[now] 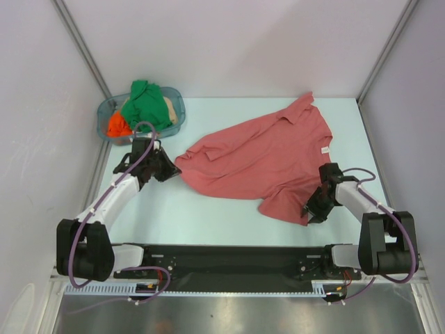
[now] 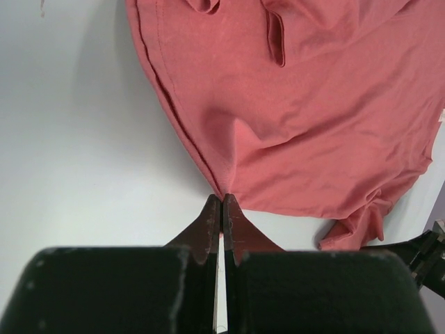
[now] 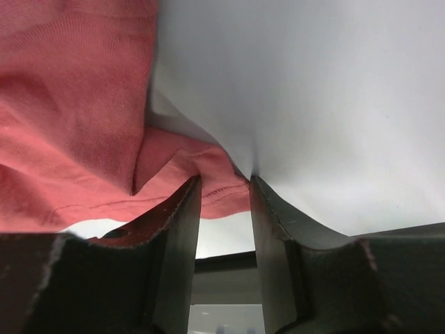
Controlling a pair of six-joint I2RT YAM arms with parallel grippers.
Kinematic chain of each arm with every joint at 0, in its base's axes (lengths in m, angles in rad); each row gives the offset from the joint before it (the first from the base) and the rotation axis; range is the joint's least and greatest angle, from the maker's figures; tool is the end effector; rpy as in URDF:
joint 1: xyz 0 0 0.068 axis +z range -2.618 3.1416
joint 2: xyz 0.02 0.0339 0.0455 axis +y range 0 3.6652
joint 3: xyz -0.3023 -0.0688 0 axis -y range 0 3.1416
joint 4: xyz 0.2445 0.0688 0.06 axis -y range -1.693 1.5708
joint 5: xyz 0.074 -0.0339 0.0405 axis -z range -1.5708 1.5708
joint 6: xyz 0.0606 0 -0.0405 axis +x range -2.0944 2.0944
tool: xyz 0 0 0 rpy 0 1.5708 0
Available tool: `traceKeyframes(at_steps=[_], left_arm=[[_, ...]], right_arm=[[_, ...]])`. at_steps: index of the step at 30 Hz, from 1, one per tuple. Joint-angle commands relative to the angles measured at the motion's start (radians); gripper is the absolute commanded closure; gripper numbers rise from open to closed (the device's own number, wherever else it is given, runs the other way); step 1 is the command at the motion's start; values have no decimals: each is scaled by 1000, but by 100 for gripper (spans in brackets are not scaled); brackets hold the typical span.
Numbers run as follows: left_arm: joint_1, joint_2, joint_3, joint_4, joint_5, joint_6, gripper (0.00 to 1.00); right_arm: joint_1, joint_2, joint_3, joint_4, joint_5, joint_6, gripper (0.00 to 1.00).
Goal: Fold and stack the t-shirts
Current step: Flatten the tshirt out
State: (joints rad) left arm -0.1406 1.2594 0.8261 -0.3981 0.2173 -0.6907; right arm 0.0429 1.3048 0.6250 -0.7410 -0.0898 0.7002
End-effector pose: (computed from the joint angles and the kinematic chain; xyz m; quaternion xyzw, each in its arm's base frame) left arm 0.2598 -0.0500 0.2547 -0.2140 0.9027 -0.2375 0.2878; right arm 0.1881 0.0135 0.1653 0.3184 0.9440 0.0689 0.0535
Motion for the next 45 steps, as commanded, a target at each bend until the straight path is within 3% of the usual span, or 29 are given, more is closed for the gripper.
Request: traceKeyframes(at_steps=[1, 4, 5, 8, 10, 13, 18, 23, 27, 30, 34, 36, 39, 45], left_arm=[[7, -35, 1, 25, 25, -9, 100], [7, -38, 1, 25, 28, -12, 100], [7, -41, -1, 25, 30, -12, 100], [7, -49, -5, 25, 30, -13, 100], [7, -60, -1, 22, 39, -12, 99], [7, -94, 40, 7, 39, -1, 100], [1, -178, 162, -53, -19, 45, 99], [-8, -227, 376, -53, -13, 31, 100], [-31, -241, 600, 103, 25, 20, 100], [-48, -224, 782, 142, 57, 8, 100], [-70, -247, 910, 203, 105, -19, 100], [-70, -271, 945, 200, 123, -20, 100], [-70, -294, 972, 180, 129, -18, 100], [-70, -330, 993, 171, 105, -49, 100]], right_arm=[[17, 22, -40, 48, 19, 38, 60], [15, 31, -79, 94, 7, 64, 78], [14, 31, -85, 103, -1, 70, 90], [-11, 13, -68, 118, 11, 71, 100], [-35, -12, -29, 89, 19, 49, 100], [-92, -56, 170, -3, 70, 4, 100], [-179, -113, 610, -64, 139, -117, 100], [-247, -183, 921, 49, 60, -177, 100], [-250, -222, 1159, 141, 35, -208, 100], [-253, -226, 1378, 146, 50, -250, 100], [-252, -237, 1619, 152, 131, -318, 100], [-235, -242, 1742, 143, 154, -346, 100], [-158, -272, 1797, 158, 223, -401, 100], [92, -325, 1789, 227, 383, -496, 100]])
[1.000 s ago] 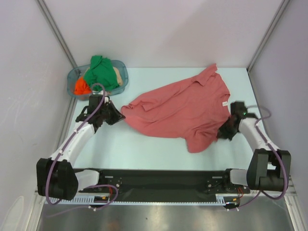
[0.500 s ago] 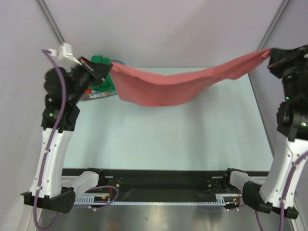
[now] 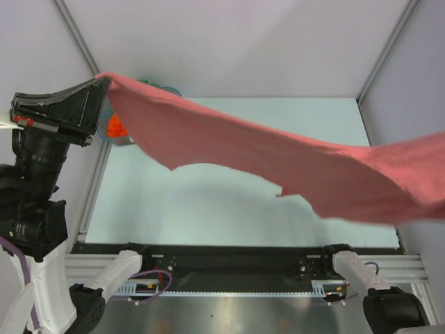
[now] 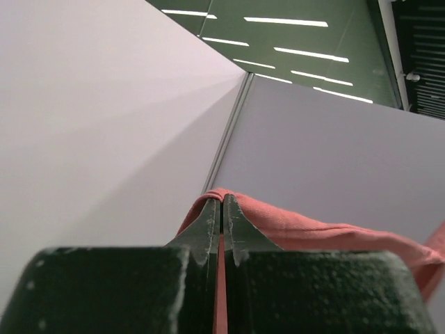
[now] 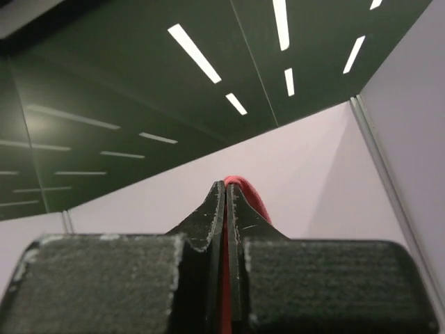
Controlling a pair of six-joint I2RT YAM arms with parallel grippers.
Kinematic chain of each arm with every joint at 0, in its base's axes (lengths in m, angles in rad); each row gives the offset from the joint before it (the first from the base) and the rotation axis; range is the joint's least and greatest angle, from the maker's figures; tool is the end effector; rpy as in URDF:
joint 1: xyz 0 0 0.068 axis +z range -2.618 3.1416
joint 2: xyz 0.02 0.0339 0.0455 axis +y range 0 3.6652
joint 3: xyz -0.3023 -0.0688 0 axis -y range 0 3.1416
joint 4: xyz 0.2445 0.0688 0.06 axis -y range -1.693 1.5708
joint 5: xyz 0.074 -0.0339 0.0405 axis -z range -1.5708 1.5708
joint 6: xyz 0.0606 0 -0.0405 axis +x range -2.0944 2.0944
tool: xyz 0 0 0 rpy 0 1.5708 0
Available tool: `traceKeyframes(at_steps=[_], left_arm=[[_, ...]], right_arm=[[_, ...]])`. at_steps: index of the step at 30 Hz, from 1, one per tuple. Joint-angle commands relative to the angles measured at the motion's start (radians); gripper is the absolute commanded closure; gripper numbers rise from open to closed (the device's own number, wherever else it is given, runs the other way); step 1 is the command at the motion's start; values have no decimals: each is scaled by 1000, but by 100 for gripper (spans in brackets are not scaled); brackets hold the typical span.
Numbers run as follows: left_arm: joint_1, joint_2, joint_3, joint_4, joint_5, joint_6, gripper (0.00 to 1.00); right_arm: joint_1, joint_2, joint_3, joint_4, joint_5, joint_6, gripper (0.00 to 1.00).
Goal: Fold and stack the t-shirts
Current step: Flatten the tshirt out
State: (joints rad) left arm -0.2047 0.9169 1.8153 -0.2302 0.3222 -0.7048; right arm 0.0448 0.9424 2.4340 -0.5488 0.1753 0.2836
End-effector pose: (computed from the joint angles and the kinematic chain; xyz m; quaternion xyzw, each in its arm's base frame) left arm 0.0398 -0.0279 0.6636 0.0333 0.4528 -0.4530 0.7672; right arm -0.1190 -0.0159 0.7147 0.1193 0.2956 0.1282 0.9391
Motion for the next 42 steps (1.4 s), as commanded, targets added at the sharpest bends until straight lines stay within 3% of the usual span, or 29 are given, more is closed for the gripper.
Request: traceKeyframes(at_steps=[1, 3, 9, 12, 13, 17, 21, 24, 29, 32, 36, 42], left_arm=[[-7, 16, 4, 5, -2, -35, 100], [-5, 17, -16, 5, -11, -30, 100], [-5, 82, -180, 49, -75, 34, 100], [-4, 169, -265, 90, -84, 71, 100], [-4, 190, -290, 129, -92, 97, 100], [2, 342, -361, 221, -104, 159, 100], [5, 551, -404, 333, -118, 205, 100], [8, 782, -390, 447, -98, 206, 100], [16, 1150, -260, 549, -98, 183, 100], [19, 1321, -14, 483, -52, 168, 100], [19, 1408, 58, 486, -12, 128, 100], [25, 1369, -29, 465, 11, 116, 100]], right_arm=[[113, 44, -18, 36, 144, -95, 100], [157, 67, -33, 38, 167, -125, 100], [319, 119, -383, 239, 346, -334, 100], [310, 169, -545, 347, 381, -380, 100], [282, 179, -594, 384, 339, -361, 100], [-75, 252, -823, 458, 91, -82, 100], [-147, 363, -1010, 533, 26, -46, 100], [-177, 499, -1063, 616, 6, -66, 100], [-221, 798, -1008, 647, -91, -49, 100], [-229, 912, -939, 615, -135, -61, 100], [-232, 940, -902, 520, -140, -52, 100], [-237, 801, -1025, 397, -158, 23, 100]])
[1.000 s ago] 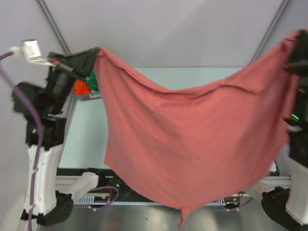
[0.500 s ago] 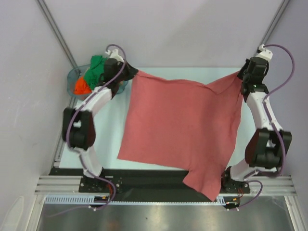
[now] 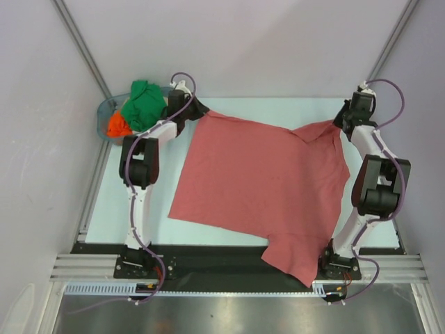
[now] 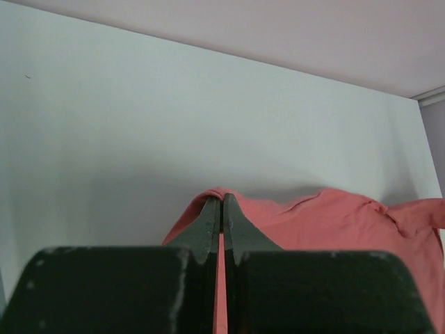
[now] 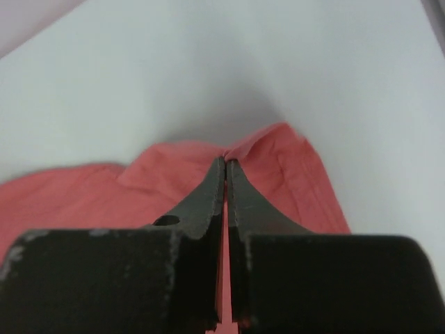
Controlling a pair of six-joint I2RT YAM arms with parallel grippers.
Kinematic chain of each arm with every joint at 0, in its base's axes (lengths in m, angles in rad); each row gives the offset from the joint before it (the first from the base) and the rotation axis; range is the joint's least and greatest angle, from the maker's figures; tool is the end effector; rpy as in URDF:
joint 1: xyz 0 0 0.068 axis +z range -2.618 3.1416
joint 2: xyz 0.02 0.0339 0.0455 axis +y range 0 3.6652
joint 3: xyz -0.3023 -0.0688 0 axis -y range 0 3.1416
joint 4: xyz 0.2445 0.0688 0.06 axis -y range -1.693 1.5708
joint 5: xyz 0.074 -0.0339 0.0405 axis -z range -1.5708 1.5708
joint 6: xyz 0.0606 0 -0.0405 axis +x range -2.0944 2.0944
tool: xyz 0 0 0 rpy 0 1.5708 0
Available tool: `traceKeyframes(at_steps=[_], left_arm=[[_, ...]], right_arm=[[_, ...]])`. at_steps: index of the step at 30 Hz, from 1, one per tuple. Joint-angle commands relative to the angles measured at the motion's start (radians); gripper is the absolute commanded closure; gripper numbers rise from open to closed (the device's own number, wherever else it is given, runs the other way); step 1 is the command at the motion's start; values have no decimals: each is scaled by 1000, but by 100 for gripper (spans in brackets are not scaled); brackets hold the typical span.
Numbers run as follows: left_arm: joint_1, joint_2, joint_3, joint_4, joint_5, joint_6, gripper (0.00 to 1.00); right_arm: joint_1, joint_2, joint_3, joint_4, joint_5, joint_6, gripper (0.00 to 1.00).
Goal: Fold and stack the t-shirts
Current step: Flatten the tshirt out, then fold the tshirt
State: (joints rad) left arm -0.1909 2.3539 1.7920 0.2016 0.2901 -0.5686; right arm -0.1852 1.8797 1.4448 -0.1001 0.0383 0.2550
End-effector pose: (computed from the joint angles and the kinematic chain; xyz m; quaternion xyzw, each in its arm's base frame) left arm 0.5816 -0.1301 0.2017 -0.0720 0.8147 -0.3191 0.4788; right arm 0.4661 -0.0897 0.2843 0.1989 0.8457 0.0006 0.4952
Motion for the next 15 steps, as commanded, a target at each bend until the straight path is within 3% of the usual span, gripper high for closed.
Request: traceKeyframes(at_steps=[1, 5, 15], left_arm=[[18, -77, -17, 22, 53, -23, 100], [31, -108, -43, -92, 84, -24, 100], [77, -193, -11, -502, 98, 81, 100]], right_arm=[[-8, -158, -50, -96, -23, 67, 100], [-16, -238, -70, -269, 0, 159, 100], [-28, -352, -95, -642, 28, 178, 100]])
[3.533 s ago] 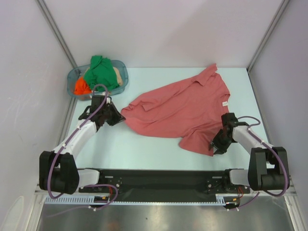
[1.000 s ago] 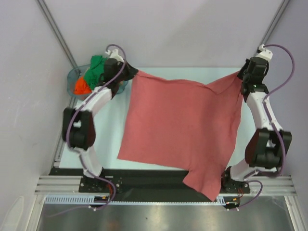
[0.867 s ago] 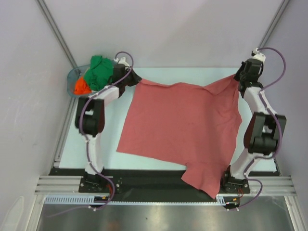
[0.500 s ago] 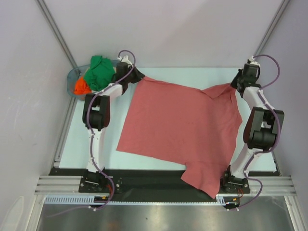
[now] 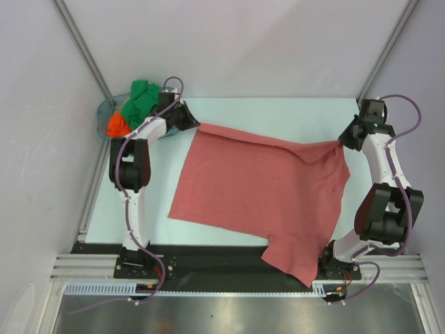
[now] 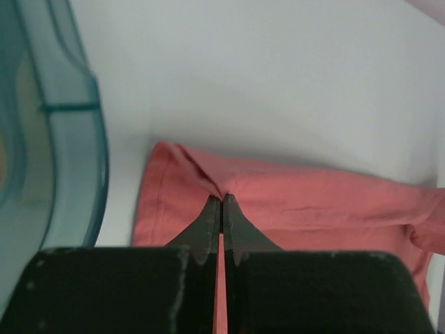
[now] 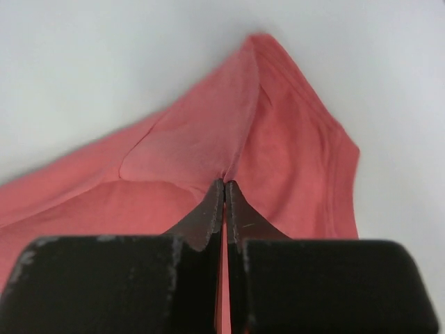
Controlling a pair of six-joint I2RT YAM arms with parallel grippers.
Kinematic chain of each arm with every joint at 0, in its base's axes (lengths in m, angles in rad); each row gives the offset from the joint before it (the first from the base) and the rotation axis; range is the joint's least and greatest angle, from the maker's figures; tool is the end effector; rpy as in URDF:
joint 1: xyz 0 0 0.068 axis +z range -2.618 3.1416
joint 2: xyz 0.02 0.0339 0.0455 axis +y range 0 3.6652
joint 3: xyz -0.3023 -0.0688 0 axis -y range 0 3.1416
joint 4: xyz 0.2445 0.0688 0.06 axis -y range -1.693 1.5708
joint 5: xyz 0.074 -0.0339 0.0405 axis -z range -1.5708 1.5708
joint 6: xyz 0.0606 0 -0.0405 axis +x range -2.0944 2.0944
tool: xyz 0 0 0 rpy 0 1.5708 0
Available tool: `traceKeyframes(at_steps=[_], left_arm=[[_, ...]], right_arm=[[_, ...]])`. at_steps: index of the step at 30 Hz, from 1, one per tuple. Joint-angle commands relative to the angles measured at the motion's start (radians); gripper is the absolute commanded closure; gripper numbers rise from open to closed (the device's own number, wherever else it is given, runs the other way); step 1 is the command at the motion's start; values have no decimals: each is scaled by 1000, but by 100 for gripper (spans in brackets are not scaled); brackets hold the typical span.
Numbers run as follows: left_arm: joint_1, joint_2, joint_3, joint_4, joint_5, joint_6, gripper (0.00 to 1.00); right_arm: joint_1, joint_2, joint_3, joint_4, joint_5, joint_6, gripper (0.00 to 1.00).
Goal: Fold and stack the t-shirts
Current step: Fold the tshirt
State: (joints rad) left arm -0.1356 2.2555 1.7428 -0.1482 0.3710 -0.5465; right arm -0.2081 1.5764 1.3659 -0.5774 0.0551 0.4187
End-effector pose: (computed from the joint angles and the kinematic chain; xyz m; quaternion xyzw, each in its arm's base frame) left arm 0.5486 -0.0970 0.1999 -0.1008 0.8808 -0.3006 0.3516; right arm 0.3596 -0.0793 0.3280 0.2949 0.8758 0.0148 0.3819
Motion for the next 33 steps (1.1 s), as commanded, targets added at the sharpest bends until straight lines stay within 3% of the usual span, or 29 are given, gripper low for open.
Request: traceKeyframes(at_steps=[1, 13, 33], left_arm=[[28, -93, 49, -222, 14, 69, 100], [30, -80, 43, -404, 60, 143, 100], [30, -99, -8, -458, 29, 186, 100]], right_arm=[[-5, -56, -22, -180, 0, 12, 100], [-20, -139, -94, -254, 18, -3, 100], [-62, -190, -172, -331, 3, -44, 100]])
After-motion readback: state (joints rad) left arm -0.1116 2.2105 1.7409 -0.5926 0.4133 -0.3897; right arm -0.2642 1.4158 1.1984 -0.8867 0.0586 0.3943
